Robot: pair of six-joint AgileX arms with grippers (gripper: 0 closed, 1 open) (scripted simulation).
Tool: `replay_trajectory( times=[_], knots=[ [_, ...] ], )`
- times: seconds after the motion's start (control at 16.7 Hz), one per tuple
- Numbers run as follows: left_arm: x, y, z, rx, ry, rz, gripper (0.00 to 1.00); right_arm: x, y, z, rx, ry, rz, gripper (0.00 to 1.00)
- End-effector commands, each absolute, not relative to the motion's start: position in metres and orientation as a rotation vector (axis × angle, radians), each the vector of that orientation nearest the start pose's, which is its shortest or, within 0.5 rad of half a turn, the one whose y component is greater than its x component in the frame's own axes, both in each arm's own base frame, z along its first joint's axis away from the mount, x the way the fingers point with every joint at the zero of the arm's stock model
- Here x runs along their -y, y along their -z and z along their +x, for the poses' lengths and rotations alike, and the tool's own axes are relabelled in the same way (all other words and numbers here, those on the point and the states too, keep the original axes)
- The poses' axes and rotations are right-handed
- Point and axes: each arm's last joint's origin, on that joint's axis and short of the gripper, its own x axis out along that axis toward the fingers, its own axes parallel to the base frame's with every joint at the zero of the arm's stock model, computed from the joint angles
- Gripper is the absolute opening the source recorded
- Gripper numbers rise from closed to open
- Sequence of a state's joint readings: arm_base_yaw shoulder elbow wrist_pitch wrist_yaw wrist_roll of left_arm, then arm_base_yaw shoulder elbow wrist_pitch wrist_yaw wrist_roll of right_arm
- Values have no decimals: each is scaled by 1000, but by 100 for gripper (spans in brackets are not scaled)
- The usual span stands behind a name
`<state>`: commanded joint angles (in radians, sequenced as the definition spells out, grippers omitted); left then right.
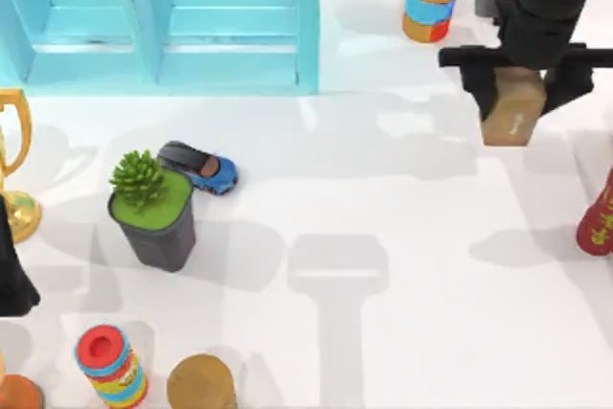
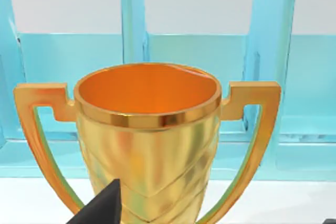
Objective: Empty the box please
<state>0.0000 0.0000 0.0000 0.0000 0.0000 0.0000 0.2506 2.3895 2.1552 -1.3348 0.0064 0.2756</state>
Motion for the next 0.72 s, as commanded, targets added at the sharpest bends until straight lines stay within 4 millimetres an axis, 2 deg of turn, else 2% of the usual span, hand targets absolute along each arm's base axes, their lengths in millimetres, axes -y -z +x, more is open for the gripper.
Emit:
replay_trajectory(
  times=[0.24,0.6,0.72],
  knots=[
    [1,-160,106,0,0,0,100,-121,-181,455,-1570,13,15,0],
    [1,-160,106,0,0,0,100,-123,-142,455,-1565,10,11,0],
    [1,-160,106,0,0,0,100,-123,-138,455,-1569,11,10,0]
  ],
)
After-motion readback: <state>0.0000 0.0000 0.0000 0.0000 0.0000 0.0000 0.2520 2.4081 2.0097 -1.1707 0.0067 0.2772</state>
